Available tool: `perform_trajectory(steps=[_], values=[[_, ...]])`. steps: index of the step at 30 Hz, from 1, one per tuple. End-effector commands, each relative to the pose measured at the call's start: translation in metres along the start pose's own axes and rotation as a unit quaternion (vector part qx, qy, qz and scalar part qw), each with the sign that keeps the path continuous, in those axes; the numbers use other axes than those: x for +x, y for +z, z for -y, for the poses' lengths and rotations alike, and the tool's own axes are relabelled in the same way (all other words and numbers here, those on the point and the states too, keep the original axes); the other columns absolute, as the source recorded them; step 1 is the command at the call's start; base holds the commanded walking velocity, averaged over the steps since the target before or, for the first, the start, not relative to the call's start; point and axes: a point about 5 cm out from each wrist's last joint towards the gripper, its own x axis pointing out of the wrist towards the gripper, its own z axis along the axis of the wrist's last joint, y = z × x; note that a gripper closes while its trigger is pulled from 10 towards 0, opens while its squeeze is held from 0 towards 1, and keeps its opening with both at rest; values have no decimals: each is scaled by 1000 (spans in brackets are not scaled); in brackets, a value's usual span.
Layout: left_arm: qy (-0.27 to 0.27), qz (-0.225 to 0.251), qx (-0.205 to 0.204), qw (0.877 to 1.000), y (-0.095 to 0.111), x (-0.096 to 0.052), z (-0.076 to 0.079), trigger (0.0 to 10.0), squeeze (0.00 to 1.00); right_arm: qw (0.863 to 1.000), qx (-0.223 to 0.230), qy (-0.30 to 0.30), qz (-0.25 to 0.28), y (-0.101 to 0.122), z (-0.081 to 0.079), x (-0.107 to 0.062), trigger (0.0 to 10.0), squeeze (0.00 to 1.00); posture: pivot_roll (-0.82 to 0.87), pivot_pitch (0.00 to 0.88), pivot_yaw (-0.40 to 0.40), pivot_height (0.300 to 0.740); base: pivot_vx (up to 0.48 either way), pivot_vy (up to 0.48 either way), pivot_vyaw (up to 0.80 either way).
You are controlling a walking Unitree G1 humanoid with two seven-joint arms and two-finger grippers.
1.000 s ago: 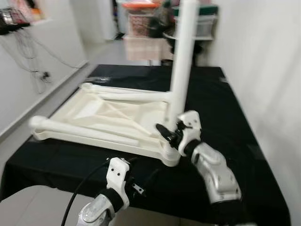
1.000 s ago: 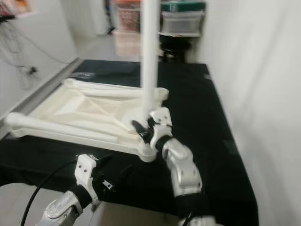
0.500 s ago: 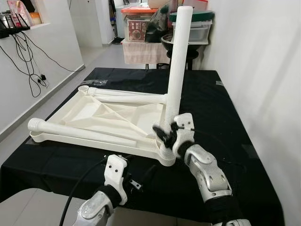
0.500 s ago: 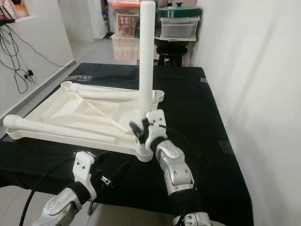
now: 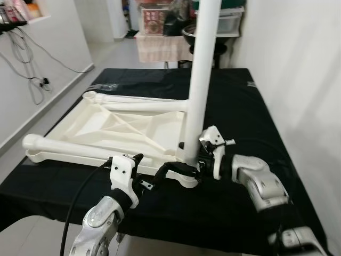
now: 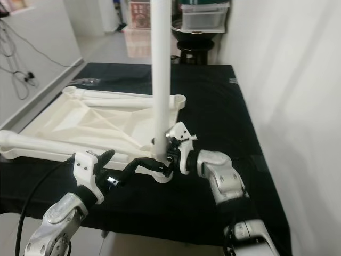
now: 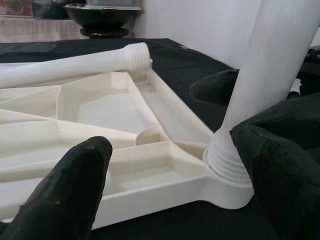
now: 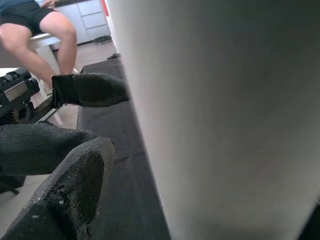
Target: Building children table
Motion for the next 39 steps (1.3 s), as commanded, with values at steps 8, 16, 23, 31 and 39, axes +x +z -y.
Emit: perform_trajectory(steps=[8, 16, 23, 31, 39], values=[[-6, -31, 5, 999, -12, -6, 5, 10000, 0, 996, -3, 84, 18, 17, 8, 3, 0, 0, 15, 0, 0, 740, 0, 0, 0], [-14, -32, 5, 999, -12, -5, 10, 10000, 0, 999, -10, 49, 6, 8, 10, 2, 0, 0, 3, 0, -5, 740, 0, 0, 0], [-15, -31, 3, 999, -10, -7, 9, 10000, 0, 957, 54, -283, -12, -25, -4, 14, 0, 0, -33, 0, 4, 740, 0, 0, 0], [-16, -33, 3, 999, -10, -7, 9, 10000, 0, 948, 41, -313, -40, -31, -8, 27, 0, 0, -4, 0, -12, 740, 0, 0, 0], [-14, -35, 4, 999, -11, -9, 9, 10000, 0, 954, 63, -293, -15, -20, -13, 35, 10000, 1000, -4, 0, 4, 740, 0, 0, 0]])
